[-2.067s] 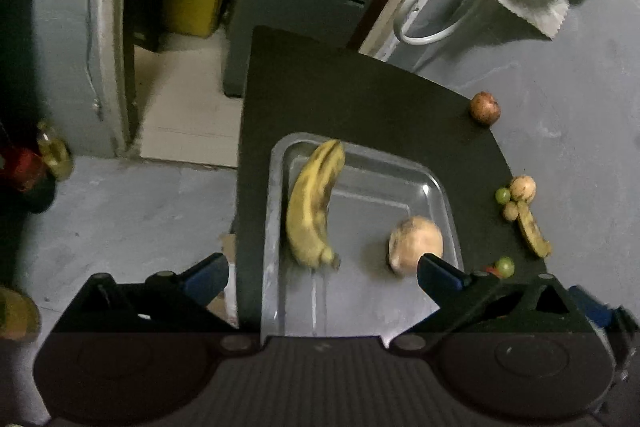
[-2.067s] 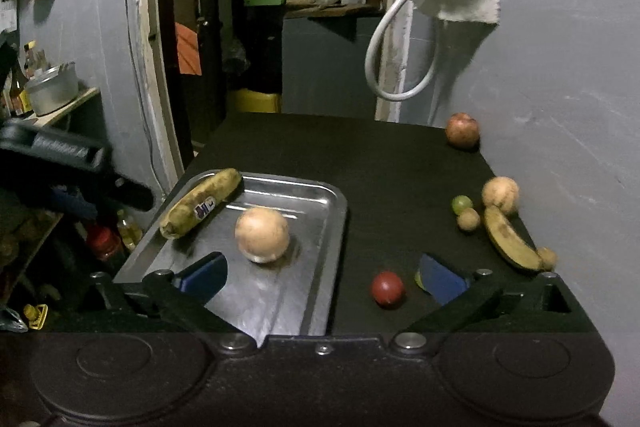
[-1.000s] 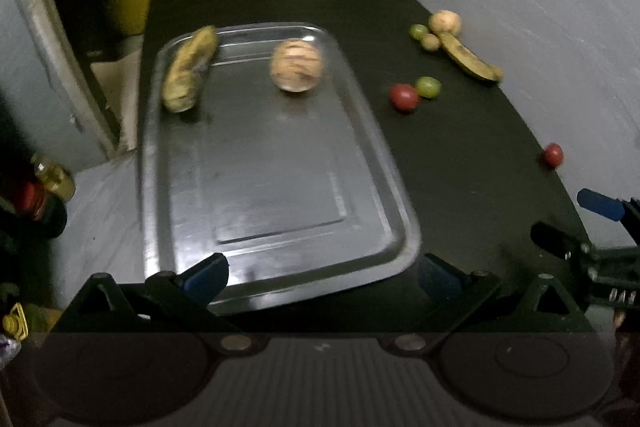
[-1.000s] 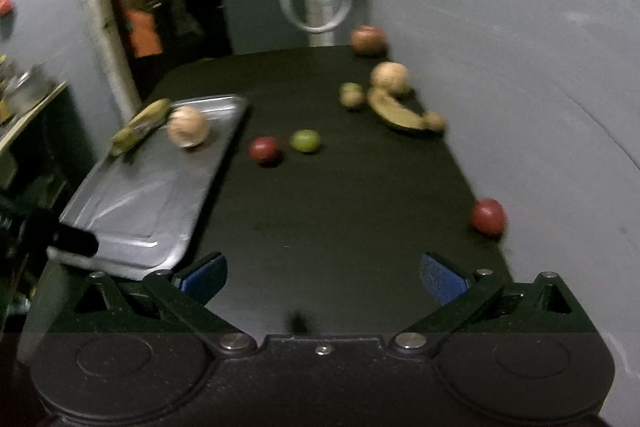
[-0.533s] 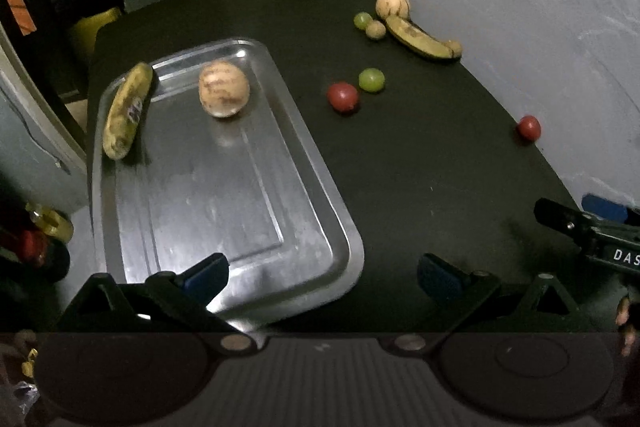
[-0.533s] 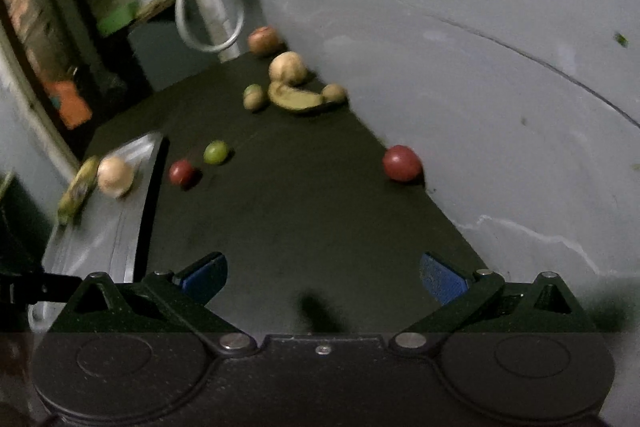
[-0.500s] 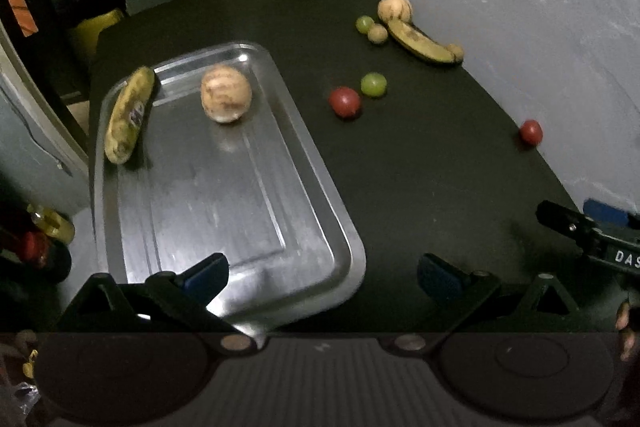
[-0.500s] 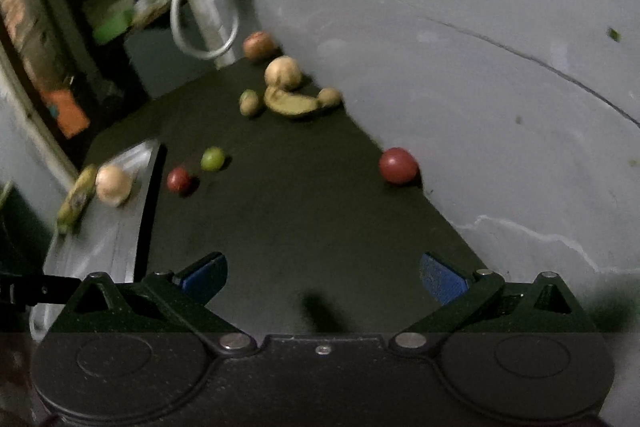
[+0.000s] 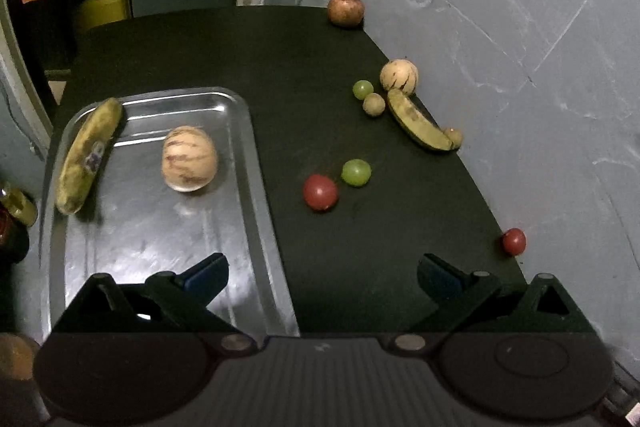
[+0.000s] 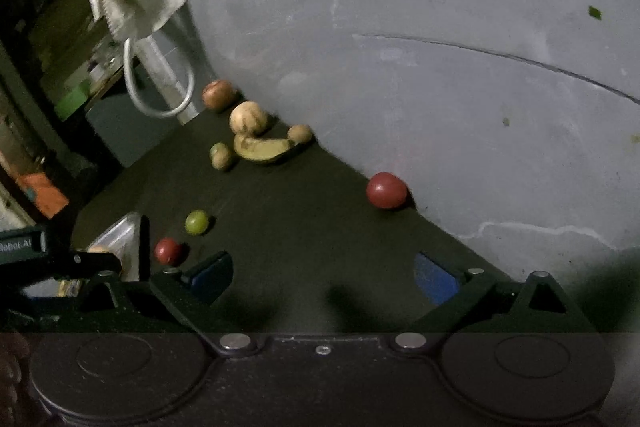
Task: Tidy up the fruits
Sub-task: 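Move the right tool toward a red tomato while the left tool approaches a green grape, then grasp the red tomato with the right tool while the left tool grasps the green grape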
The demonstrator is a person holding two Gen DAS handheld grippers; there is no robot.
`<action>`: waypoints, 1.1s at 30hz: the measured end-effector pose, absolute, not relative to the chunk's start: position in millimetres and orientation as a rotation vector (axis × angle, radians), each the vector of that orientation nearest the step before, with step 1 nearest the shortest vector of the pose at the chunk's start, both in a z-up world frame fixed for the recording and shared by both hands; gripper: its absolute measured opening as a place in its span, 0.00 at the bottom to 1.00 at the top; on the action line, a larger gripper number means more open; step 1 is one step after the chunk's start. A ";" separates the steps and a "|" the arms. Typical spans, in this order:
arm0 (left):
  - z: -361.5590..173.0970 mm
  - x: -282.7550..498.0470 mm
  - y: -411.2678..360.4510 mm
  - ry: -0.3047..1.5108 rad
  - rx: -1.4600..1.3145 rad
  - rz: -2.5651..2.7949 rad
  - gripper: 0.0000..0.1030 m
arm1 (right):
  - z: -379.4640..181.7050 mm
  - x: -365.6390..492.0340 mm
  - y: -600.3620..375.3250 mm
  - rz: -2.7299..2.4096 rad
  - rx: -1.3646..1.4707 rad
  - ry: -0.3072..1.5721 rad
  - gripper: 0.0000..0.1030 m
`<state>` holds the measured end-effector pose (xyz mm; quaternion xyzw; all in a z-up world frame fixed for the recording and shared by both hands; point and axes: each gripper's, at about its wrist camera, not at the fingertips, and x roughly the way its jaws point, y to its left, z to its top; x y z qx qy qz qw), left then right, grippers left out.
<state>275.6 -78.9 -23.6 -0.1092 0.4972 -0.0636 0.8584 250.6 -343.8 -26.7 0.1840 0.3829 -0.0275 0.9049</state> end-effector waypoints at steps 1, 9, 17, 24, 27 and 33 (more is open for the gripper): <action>-24.5 278.0 -81.4 1.043 -0.220 -0.139 0.99 | -28.0 252.2 -343.4 -0.065 0.384 0.787 0.92; -27.0 301.9 -93.8 1.028 -0.186 -0.188 0.99 | -37.1 260.7 -336.4 -0.136 0.391 0.757 0.89; -37.8 333.8 -105.3 1.000 -0.168 -0.247 0.99 | -53.3 273.1 -341.2 -0.231 0.437 0.739 0.77; -53.5 354.9 -124.1 0.973 -0.115 -0.289 0.99 | -63.2 289.8 -339.7 -0.233 0.483 0.731 0.74; -58.5 361.6 -126.4 0.975 -0.134 -0.299 0.96 | -65.4 298.8 -340.7 -0.259 0.492 0.725 0.71; -68.2 370.9 -130.8 0.990 -0.139 -0.314 0.91 | -72.6 307.8 -344.2 -0.318 0.508 0.735 0.66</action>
